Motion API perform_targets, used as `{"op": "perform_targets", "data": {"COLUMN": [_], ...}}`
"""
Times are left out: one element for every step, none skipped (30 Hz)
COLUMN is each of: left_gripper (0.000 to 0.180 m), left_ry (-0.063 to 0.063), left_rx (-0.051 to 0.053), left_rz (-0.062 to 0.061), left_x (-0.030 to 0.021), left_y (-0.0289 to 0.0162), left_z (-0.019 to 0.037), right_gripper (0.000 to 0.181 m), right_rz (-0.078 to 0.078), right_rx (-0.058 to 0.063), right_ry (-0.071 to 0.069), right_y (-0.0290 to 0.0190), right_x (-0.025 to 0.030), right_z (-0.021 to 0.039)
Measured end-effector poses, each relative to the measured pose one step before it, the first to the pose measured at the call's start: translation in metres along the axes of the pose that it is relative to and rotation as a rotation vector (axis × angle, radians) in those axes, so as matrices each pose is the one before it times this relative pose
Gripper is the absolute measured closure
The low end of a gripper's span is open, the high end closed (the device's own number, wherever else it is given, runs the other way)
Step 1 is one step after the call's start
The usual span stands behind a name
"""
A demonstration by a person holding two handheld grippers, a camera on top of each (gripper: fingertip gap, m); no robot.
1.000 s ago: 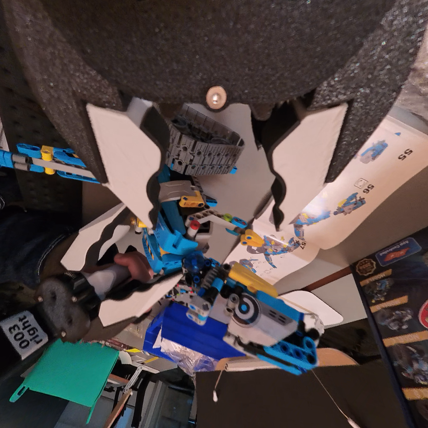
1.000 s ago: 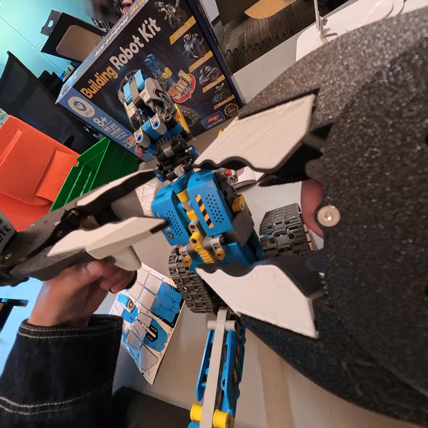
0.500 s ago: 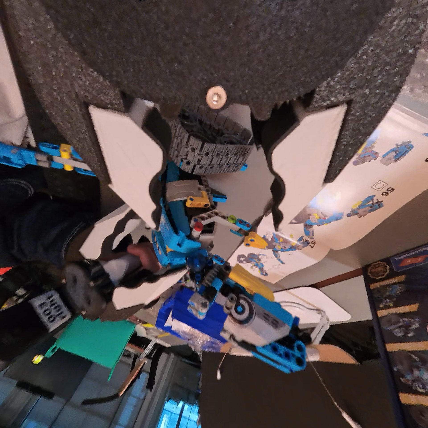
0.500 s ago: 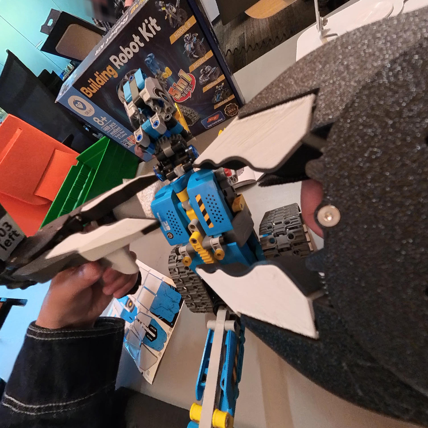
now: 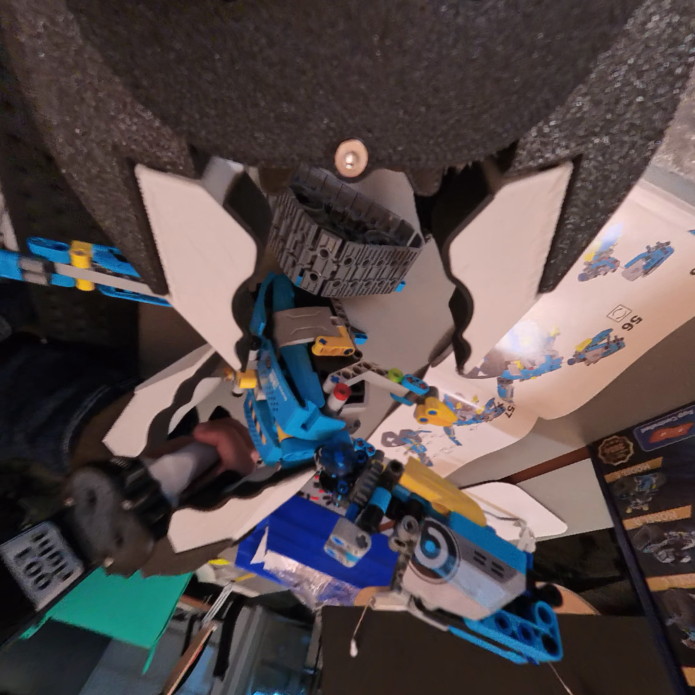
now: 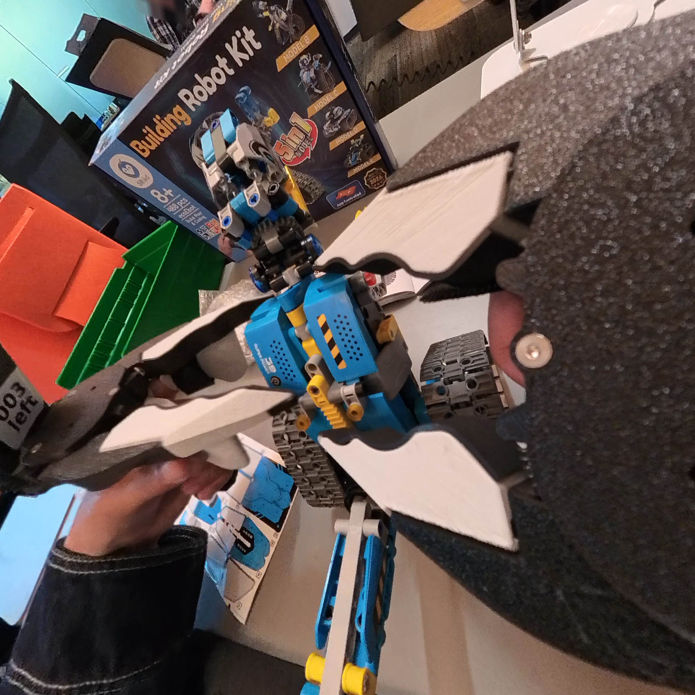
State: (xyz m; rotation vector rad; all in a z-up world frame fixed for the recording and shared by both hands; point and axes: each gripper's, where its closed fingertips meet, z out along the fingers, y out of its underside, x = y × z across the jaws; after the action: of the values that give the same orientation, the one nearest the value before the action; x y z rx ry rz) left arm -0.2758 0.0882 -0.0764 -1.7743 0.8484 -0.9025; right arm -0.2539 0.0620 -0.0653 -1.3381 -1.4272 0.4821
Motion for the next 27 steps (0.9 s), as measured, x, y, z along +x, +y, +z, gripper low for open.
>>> {"op": "perform_targets", "data": {"left_gripper": [0.074, 0.075, 0.076, 0.073, 0.073, 0.072, 0.070, 0.068, 0.065, 0.064, 0.063, 0.063, 0.063, 0.063, 0.064, 0.065, 0.065, 0.063, 0.063, 0.061, 0.061, 0.061, 0.061, 0.061, 0.061, 0.061, 0.060], "left_ry": [-0.0071, -0.0020, -0.0066, -0.0032, 0.0005, -0.0051, -0.0119, -0.0145, -0.0110, -0.0071, -0.0049, -0.0025, -0.0016, 0.0001, 0.0021, -0.0002, -0.0075, -0.0061, 0.0001, 0.0000, 0.0022, 0.0041, 0.0053, 0.0082, 0.0094, 0.0093, 0.0052], "left_rx": [0.0021, 0.0091, 0.0021, -0.0023, -0.0014, 0.0001, 0.0008, -0.0003, 0.0002, 0.0009, -0.0003, 0.0004, 0.0027, 0.0031, 0.0036, 0.0028, -0.0014, -0.0029, -0.0029, -0.0015, 0.0019, 0.0055, 0.0083, 0.0063, 0.0032, 0.0028, 0.0022], "left_rz": [-0.0020, -0.0123, -0.0085, -0.0044, -0.0020, 0.0036, 0.0061, 0.0054, 0.0059, 0.0064, 0.0035, 0.0007, -0.0002, -0.0006, 0.0010, 0.0036, 0.0046, 0.0038, 0.0005, -0.0036, -0.0066, -0.0119, -0.0173, -0.0182, -0.0165, -0.0151, -0.0120], "left_x": [-0.00085, -0.00123, -0.00220, -0.00150, -0.00051, -0.00083, -0.00163, -0.00199, -0.00146, -0.00075, -0.00043, -0.00007, 0.00032, 0.00061, 0.00084, 0.00049, -0.00114, -0.00131, -0.00057, -0.00068, -0.00036, -0.00034, -0.00059, -0.00035, -0.00046, -0.00053, -0.00097], "left_y": [0.00028, -0.00138, -0.00048, 0.00029, -0.00003, -0.00036, -0.00065, -0.00055, -0.00076, -0.00081, -0.00052, -0.00068, -0.00085, -0.00101, -0.00118, -0.00115, -0.00074, -0.00034, -0.00014, -0.00020, -0.00022, -0.00065, -0.00086, -0.00042, 0.00022, 0.00053, 0.00044], "left_z": [0.00176, 0.00072, 0.00074, 0.00064, 0.00041, 0.00022, 0.00004, 0.00008, -0.00007, -0.00003, 0.00004, 0.00018, 0.00035, 0.00036, 0.00044, 0.00039, 0.00031, 0.00003, 0.00020, 0.00034, 0.00032, 0.00026, 0.00028, 0.00030, 0.00056, 0.00062, 0.00066], "right_gripper": [0.099, 0.099, 0.098, 0.098, 0.098, 0.097, 0.097, 0.096, 0.096, 0.096, 0.095, 0.095, 0.095, 0.096, 0.095, 0.096, 0.095, 0.095, 0.096, 0.095, 0.095, 0.095, 0.095, 0.095, 0.095, 0.095, 0.095], "right_rz": [-0.0010, -0.0016, -0.0005, -0.0004, -0.0019, -0.0006, 0.0002, -0.0007, -0.0009, -0.0003, 0.0005, 0.0000, 0.0002, 0.0009, -0.0004, -0.0018, -0.0022, -0.0030, -0.0004, 0.0024, -0.0001, -0.0017, 0.0003, 0.0023, 0.0004, -0.0029, -0.0017], "right_rx": [-0.0010, 0.0001, -0.0009, -0.0026, -0.0013, -0.0012, -0.0016, -0.0015, -0.0019, -0.0008, -0.0004, 0.0001, 0.0022, 0.0020, 0.0008, 0.0011, -0.0032, -0.0022, 0.0010, -0.0002, -0.0006, 0.0010, 0.0018, 0.0024, -0.0006, -0.0004, -0.0014], "right_ry": [0.0002, -0.0006, -0.0007, -0.0002, 0.0007, 0.0005, 0.0008, 0.0012, 0.0009, 0.0003, -0.0007, -0.0006, -0.0015, -0.0009, -0.0012, 0.0004, 0.0020, 0.0006, -0.0012, -0.0010, -0.0002, 0.0005, -0.0014, -0.0010, -0.0003, 0.0008, 0.0008], "right_y": [0.00004, -0.00010, -0.00002, 0.00023, 0.00015, 0.00017, 0.00021, 0.00031, 0.00042, 0.00009, 0.00012, -0.00002, -0.00033, -0.00043, -0.00034, -0.00031, 0.00045, 0.00042, -0.00009, -0.00008, 0.00019, -0.00003, -0.00024, -0.00059, -0.00004, 0.00017, 0.00024], "right_x": [-0.00011, -0.00024, -0.00020, -0.00006, 0.00006, -0.00011, 0.00001, 0.00018, 0.00003, -0.00002, -0.00011, -0.00009, -0.00023, -0.00018, -0.00039, -0.00019, 0.00020, 0.00019, -0.00011, -0.00005, 0.00003, -0.00007, -0.00029, -0.00017, -0.00019, -0.00010, 0.00001], "right_z": [-0.00006, -0.00010, -0.00017, 0.00008, 0.00008, 0.00021, 0.00010, 0.00018, 0.00015, 0.00016, 0.00013, 0.00001, -0.00009, -0.00005, 0.00000, 0.00002, 0.00007, 0.00001, -0.00002, -0.00001, 0.00003, 0.00007, 0.00001, 0.00006, 0.00009, 0.00006, 0.00011]}}
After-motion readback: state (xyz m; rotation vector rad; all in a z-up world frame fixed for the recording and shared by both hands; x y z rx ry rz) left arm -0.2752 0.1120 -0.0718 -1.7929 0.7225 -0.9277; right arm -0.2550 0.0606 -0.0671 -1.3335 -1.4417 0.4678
